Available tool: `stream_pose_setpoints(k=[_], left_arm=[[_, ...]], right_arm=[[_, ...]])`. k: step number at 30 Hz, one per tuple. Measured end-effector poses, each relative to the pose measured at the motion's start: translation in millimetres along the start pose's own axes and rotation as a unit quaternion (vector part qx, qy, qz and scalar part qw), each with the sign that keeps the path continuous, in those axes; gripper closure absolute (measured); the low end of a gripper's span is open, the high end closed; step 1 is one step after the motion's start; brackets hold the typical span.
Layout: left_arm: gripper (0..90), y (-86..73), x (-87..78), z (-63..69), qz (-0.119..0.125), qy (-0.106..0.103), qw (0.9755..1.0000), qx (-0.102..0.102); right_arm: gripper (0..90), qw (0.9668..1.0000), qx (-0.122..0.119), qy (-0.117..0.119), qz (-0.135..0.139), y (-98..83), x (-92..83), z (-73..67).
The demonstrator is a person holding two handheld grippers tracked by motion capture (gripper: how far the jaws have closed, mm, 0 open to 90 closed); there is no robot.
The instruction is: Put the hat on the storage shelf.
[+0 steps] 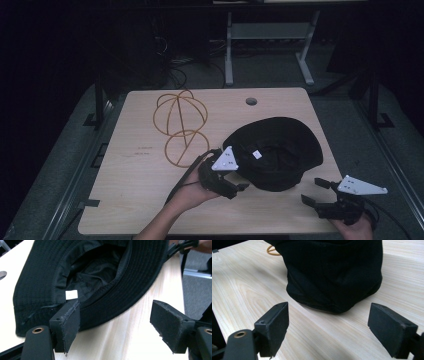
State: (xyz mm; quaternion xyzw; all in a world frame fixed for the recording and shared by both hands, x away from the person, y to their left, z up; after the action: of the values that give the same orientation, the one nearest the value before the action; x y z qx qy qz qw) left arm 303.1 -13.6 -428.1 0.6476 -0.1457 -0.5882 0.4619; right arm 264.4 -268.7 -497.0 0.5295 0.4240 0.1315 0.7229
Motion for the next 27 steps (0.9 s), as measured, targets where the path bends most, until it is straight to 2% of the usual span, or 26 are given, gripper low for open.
stream_pose_setpoints(k=[2, 4, 7, 10, 13, 17, 23, 26, 27], left_arm=[[26.6, 2.3, 6.9, 0.6, -0.007, 0.003, 0.9999, 0.008], [27.9, 3.6, 14.0, 0.3, -0.012, -0.001, 0.9999, -0.001], [31.9, 3.3, 21.7, -2.3, -0.02, 0.0, 0.9998, -0.003], [48.2, 2.7, 24.1, -3.0, -0.015, -0.008, 0.9998, -0.007], [57.6, 3.3, 22.0, -4.2, 0.003, -0.008, 1.0, -0.003], [69.8, 3.2, 19.0, -7.5, 0.021, -0.021, 0.9991, -0.028], [77.7, 0.9, 15.3, -10.2, 0.035, -0.034, 0.9979, -0.044], [80.4, -0.8, 12.1, -11.0, 0.051, -0.051, 0.9951, -0.068], [81.1, -0.8, 12.1, -11.0, 0.051, -0.051, 0.9951, -0.068]], right_arm=[[16.5, 1.0, -0.002, 0.001, -0.003, 0.1, 1.0, -1.1], [16.5, 1.0, -0.004, 0.002, -0.003, 0.7, 1.9, -1.5], [16.5, 1.0, -0.007, 0.003, -0.003, 1.0, 2.6, -1.9], [16.5, 1.0, -0.006, 0.003, -0.002, 1.2, 3.0, -2.1], [16.2, 1.0, -0.004, 0.005, -0.002, 2.5, 3.9, -2.3], [16.2, 1.0, -0.004, 0.005, 0.004, 7.3, 6.0, -3.8], [16.2, 0.9999, -0.01, -0.002, 0.003, 13.1, 11.5, -5.7], [15.8, 0.9999, -0.009, -0.01, 0.007, 18.4, 16.0, -3.7], [15.8, 0.9999, -0.009, -0.01, 0.007, 18.4, 16.0, -3.7]])
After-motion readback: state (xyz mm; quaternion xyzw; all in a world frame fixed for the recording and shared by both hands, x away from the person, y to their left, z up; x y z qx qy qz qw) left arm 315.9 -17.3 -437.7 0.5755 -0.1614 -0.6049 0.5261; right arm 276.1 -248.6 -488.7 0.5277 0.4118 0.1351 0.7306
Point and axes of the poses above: each handheld gripper's, and its own axes: x roughly forward along the jaws, y roughly out of its top, z roughly to its right, the point moved 8 cm from there along x, roughly forward along the jaws, and after that the axes turned 15 degrees about -x, right-handed, at the moved point
